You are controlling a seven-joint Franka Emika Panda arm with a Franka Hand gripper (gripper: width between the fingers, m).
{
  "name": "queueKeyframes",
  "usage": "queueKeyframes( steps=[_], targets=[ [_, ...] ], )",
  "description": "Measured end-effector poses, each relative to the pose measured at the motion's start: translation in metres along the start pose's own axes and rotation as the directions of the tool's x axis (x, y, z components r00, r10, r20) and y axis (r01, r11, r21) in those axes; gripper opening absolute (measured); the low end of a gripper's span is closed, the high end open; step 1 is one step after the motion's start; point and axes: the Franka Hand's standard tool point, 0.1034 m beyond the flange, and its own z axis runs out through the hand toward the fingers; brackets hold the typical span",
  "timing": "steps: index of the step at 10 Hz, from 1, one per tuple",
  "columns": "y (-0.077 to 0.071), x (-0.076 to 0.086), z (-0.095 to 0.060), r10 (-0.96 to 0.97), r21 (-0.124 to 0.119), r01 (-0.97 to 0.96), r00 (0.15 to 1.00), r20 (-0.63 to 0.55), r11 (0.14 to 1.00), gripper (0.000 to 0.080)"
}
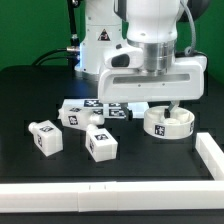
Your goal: Assemble stool
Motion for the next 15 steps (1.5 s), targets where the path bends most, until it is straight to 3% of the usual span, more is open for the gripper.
queueKeyframes(
  steps=[3, 5, 6, 8, 9, 10, 11, 13, 15],
  targets=[
    [0.006, 0.0, 0.002, -0.029, -0.001, 0.029, 1.0, 0.004, 1.0, 0.0649],
    [0.005, 0.0, 0.003, -0.032, -0.001, 0.032, 0.999, 0.005, 0.999, 0.0389],
    [0.005, 0.0, 0.003, -0.032, -0.001, 0.032, 0.999, 0.005, 0.999, 0.0389],
    [0.008, 0.003, 0.0, -0.035, 0.0, 0.035, 0.999, 0.017, 0.999, 0.0259],
    [0.015, 0.01, -0.004, -0.025, 0.0, 0.025, 0.999, 0.02, 1.0, 0.0259],
    [0.025, 0.019, -0.009, 0.001, 0.0, -0.001, 1.0, 0.018, 1.0, 0.0077],
    [0.04, 0.028, -0.015, 0.06, 0.009, -0.06, 0.998, 0.021, 0.998, 0.0028],
    [0.055, 0.044, -0.024, 0.186, 0.038, -0.187, 0.982, 0.046, 0.982, 0.0025],
    [0.058, 0.047, -0.026, 0.184, 0.04, -0.186, 0.982, 0.046, 0.982, 0.0025]
  ],
)
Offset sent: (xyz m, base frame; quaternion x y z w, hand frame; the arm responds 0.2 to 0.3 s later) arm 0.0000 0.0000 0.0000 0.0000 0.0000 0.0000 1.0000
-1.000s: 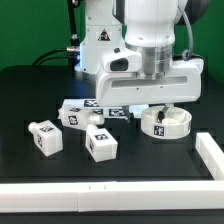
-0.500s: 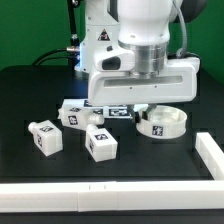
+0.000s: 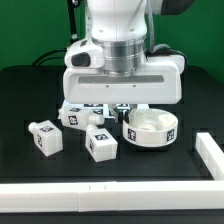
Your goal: Assemble stool
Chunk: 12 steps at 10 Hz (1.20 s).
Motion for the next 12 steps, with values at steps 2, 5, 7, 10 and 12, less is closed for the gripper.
queueKeyframes(
  steps=[2, 5, 7, 10, 12],
  targets=[
    [-0.002, 0.001, -0.001, 0.042, 0.0, -0.042, 0.999, 0.012, 0.999, 0.0025],
    [-0.011, 0.045, -0.01, 0.096, 0.02, -0.096, 0.995, -0.026, 0.995, 0.0025],
    [0.002, 0.036, -0.006, 0.09, 0.036, -0.087, 0.991, -0.096, 0.996, 0.0025],
    [0.003, 0.044, -0.006, 0.093, 0.036, -0.09, 0.991, -0.1, 0.995, 0.0025],
    [-0.016, 0.086, -0.005, 0.161, 0.056, -0.156, 0.983, -0.086, 0.986, 0.0025]
  ],
)
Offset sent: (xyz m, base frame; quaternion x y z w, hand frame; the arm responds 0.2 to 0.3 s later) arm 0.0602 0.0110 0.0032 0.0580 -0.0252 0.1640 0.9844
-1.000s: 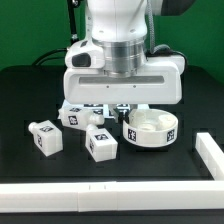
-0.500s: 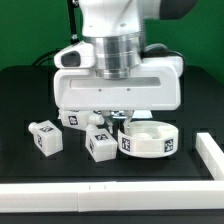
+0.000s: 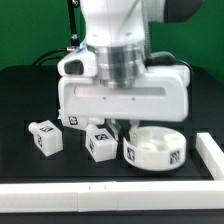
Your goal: Assemble stool
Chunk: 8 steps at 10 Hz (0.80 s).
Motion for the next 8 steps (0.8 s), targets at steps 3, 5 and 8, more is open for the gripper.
queueKeyframes(
  steps=[3, 5, 8],
  targets=[
    [-0.023, 0.027, 0.007, 0.024, 0.01, -0.024, 0.999, -0.029, 1.0, 0.0025],
    [-0.026, 0.025, 0.007, 0.025, 0.009, -0.025, 0.999, -0.028, 1.0, 0.0025],
    [-0.028, 0.025, 0.007, 0.025, 0.008, -0.025, 0.999, -0.028, 1.0, 0.0025]
  ],
)
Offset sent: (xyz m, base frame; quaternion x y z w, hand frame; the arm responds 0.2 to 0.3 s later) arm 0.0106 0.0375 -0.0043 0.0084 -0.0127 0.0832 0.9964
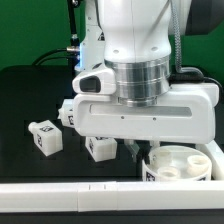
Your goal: Assemble stool
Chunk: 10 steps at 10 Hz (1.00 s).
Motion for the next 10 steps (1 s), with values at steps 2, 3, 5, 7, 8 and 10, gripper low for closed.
queueKeyframes(
  steps=[2, 3, 5, 7, 8, 10],
  targets=[
    [-0.007, -0.003, 0.001, 0.004, -0.008, -0.004, 1.0, 0.002, 1.0, 0.0025],
    [-0.006, -0.002, 0.001, 0.005, -0.009, -0.005, 1.0, 0.002, 1.0, 0.0025],
    [-0.006, -0.003, 0.001, 0.004, -0.009, -0.004, 1.0, 0.002, 1.0, 0.0132],
    [-0.006, -0.003, 0.001, 0.004, -0.009, -0.004, 1.0, 0.002, 1.0, 0.0407],
    [-0.007, -0.004, -0.009, -0.005, -0.008, 0.005, 1.0, 0.017, 1.0, 0.0407],
    [-0.01, -0.007, -0.032, -0.051, -0.011, 0.052, 0.998, 0.03, 0.999, 0.063]
  ],
)
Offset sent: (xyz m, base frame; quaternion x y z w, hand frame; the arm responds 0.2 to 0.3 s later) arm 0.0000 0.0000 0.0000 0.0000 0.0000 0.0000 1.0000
